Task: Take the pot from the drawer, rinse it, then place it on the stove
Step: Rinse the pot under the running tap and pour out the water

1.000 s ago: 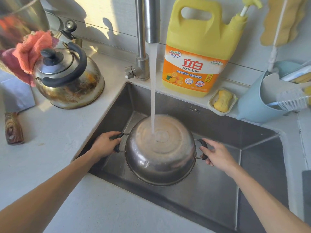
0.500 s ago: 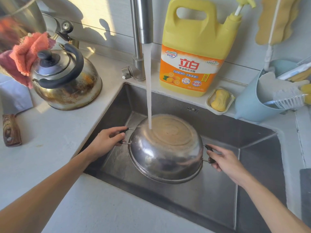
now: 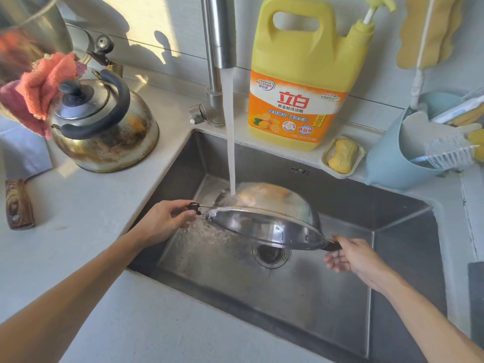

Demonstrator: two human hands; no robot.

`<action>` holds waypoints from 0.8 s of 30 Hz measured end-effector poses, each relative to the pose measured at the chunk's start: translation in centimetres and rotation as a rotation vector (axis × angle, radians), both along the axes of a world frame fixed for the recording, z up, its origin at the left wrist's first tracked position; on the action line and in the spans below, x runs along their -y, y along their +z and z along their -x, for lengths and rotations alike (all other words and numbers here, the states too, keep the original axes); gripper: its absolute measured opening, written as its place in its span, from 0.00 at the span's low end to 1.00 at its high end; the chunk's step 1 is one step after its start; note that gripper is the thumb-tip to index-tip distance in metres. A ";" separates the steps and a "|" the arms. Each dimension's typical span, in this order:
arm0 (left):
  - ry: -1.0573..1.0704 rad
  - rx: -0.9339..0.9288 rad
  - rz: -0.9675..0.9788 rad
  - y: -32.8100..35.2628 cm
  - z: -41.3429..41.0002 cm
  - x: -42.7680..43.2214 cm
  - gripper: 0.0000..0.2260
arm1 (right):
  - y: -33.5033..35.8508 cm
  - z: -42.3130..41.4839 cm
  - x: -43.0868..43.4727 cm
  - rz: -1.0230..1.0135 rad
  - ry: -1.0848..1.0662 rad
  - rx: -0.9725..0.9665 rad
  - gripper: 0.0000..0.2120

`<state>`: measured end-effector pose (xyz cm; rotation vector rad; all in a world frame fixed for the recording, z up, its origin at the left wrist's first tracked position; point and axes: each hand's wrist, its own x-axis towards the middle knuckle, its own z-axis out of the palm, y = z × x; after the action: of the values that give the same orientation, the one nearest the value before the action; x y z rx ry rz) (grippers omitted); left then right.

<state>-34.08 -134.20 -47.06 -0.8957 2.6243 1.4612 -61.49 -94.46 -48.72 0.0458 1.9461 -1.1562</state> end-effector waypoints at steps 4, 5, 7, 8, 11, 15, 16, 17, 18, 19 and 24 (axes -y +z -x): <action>0.023 0.038 -0.033 -0.7 0.1 -0.1 0.09 | 0.6 -0.2 -0.1 0.028 0.003 -0.003 0.29; 0.030 0.045 -0.039 -0.9 -0.1 -0.1 0.09 | 0.7 -0.2 -0.1 0.040 0.018 -0.015 0.32; 0.053 0.052 -0.036 -0.9 -0.2 0.0 0.08 | 1.0 -0.3 -0.2 0.075 0.044 -0.039 0.41; 0.062 0.059 -0.032 -1.0 -0.3 0.1 0.09 | 1.1 -0.3 -0.2 0.083 0.061 -0.061 0.46; 0.057 0.085 -0.021 -1.3 -0.4 0.4 0.09 | 1.4 -0.5 -0.4 0.061 0.116 -0.169 0.49; 0.061 0.125 0.009 -1.3 0.0 0.7 0.12 | 1.8 -0.7 -0.2 0.037 0.126 -0.264 0.49; 0.070 0.137 0.022 -1.3 0.1 0.6 0.13 | 2.0 -0.9 0.0 0.019 0.133 -0.304 0.42; 0.084 0.145 0.029 -1.4 0.3 0.6 0.14 | 2.0 -0.8 0.1 -0.013 0.140 -0.349 0.31; 0.103 0.148 0.015 -1.4 0.4 0.5 0.15 | 2.3 -0.8 0.2 -0.030 0.148 -0.385 0.22; 0.126 0.142 -0.029 -1.5 0.6 0.4 0.16 | 2.3 -0.8 0.1 -0.047 0.157 -0.417 0.21; 0.283 0.050 -0.343 -2.1 1.6 -0.3 0.14 | 1.3 -0.5 0.1 0.000 0.057 -0.347 0.21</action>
<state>-35.68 -133.94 -49.15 -1.2729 2.1786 1.8458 -60.98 -94.55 -47.45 -0.2230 2.2323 -1.1865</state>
